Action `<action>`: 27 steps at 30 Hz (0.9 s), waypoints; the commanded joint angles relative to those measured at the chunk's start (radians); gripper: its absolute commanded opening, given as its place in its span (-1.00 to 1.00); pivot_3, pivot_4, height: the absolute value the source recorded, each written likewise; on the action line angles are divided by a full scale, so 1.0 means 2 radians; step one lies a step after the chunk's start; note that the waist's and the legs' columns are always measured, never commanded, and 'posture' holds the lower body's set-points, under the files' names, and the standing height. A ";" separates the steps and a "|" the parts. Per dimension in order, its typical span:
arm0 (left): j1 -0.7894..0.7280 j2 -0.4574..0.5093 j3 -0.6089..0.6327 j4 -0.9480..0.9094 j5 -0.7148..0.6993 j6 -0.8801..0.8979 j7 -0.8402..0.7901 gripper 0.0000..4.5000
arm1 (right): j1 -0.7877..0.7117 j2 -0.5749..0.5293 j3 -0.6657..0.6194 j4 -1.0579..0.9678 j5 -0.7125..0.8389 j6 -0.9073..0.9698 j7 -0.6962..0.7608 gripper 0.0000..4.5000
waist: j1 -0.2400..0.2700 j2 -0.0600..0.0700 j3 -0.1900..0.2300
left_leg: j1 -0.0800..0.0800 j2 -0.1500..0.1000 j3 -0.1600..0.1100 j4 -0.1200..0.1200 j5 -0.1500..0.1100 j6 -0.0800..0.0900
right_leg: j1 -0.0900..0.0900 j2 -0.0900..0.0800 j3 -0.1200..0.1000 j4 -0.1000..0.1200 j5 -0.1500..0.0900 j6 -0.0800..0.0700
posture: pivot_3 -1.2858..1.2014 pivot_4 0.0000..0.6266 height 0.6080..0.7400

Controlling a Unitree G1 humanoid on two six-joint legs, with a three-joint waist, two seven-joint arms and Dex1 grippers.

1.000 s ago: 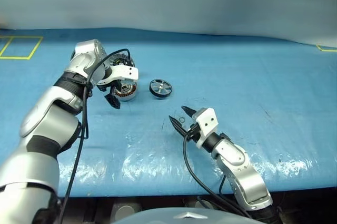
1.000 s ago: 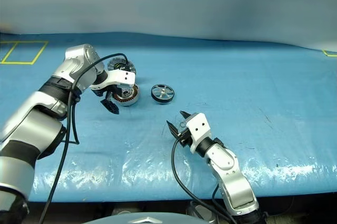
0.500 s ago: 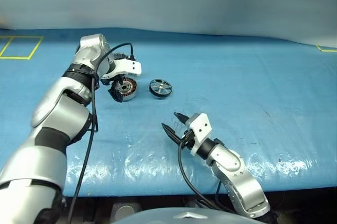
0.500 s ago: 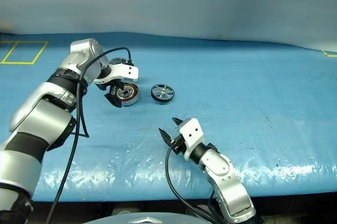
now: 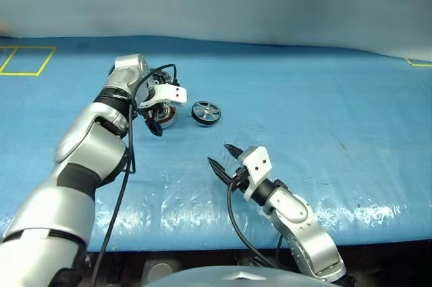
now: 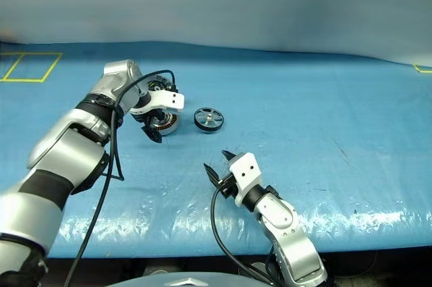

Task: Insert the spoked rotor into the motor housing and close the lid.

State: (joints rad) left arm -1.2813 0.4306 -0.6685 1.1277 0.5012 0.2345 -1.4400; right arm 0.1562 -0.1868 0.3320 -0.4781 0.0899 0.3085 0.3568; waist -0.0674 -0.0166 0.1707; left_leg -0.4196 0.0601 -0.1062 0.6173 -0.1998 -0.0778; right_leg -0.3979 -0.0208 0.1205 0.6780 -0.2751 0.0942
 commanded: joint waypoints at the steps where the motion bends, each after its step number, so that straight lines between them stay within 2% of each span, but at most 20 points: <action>1: 0.002 -0.007 0.003 0.006 0.011 -0.004 0.014 0.29 | -0.006 0.007 -0.002 -0.012 0.000 -0.012 -0.009 0.32 | 0.000 0.000 0.000 | 0.000 0.000 0.000 0.000 0.000 0.000 | 0.000 0.000 0.000 0.000 0.000 0.000 | 0.03 -0.52 1.00; 4: 0.011 0.000 0.002 -0.006 0.012 -0.006 -0.003 -0.11 | -0.009 0.010 -0.001 -0.004 -0.005 -0.010 -0.015 0.32 | -0.001 0.000 0.000 | 0.000 0.000 0.000 0.000 0.000 0.000 | 0.000 0.000 0.000 0.000 0.000 0.000 | 0.03 -0.52 1.00; 8: 0.034 0.021 0.009 -0.052 0.006 -0.004 -0.019 -0.11 | -0.012 0.016 0.002 0.002 -0.007 -0.011 -0.020 0.32 | -0.002 0.000 0.000 | 0.001 0.000 0.000 0.000 0.000 0.000 | 0.001 0.000 0.000 0.000 0.000 0.000 | 0.03 -0.52 1.00; 10: 0.063 0.044 0.017 -0.117 -0.002 0.010 -0.041 -0.11 | -0.014 0.019 0.003 0.006 -0.007 -0.012 -0.022 0.32 | -0.004 0.000 0.000 | 0.002 0.000 0.000 0.000 0.000 0.000 | 0.002 0.000 0.000 0.000 0.000 0.000 | 0.03 -0.52 1.00; 14: 0.148 0.098 0.038 -0.312 -0.033 0.083 -0.082 -0.11 | -0.017 0.023 0.006 0.016 -0.008 -0.016 -0.021 0.32 | -0.006 0.001 -0.001 | 0.003 0.000 0.000 -0.001 0.000 0.000 | 0.002 0.000 0.000 0.001 0.000 -0.001 | 0.03 -0.52 1.00; 19: 0.219 0.176 0.018 -0.507 -0.112 0.200 -0.087 -0.11 | -0.032 0.025 0.010 0.038 -0.010 -0.019 -0.014 0.32 | -0.005 0.001 -0.001 | 0.003 0.000 0.000 -0.001 0.000 0.000 | 0.002 0.000 0.000 0.001 0.000 -0.002 | 0.03 -0.52 1.00; 23: 0.238 0.198 0.013 -0.573 -0.134 0.251 -0.087 -0.11 | -0.040 0.026 0.010 0.048 -0.009 -0.022 -0.010 0.32 | 0.000 0.001 -0.001 | 0.003 0.000 0.000 0.000 0.000 0.000 | 0.003 0.000 0.000 0.002 -0.001 -0.001 | 0.03 -0.52 1.00; 27: 0.240 0.199 0.007 -0.612 -0.151 0.297 -0.087 -0.11 | -0.043 0.027 0.011 0.053 -0.009 -0.025 -0.007 0.32 | 0.001 0.001 -0.001 | 0.003 0.000 0.000 0.002 0.000 0.000 | 0.003 0.000 0.000 0.002 -0.001 0.000 | 0.03 -0.52 1.00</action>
State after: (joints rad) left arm -0.8006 0.8276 -0.6469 -0.0326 0.2355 0.7789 -1.5966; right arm 0.0820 -0.1402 0.3482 -0.3571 0.0638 0.2872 0.3379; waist -0.0658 -0.0145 0.1695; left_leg -0.4139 0.0607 -0.1063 0.6206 -0.1998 -0.0779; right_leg -0.3927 -0.0208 0.1200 0.6816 -0.2764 0.0936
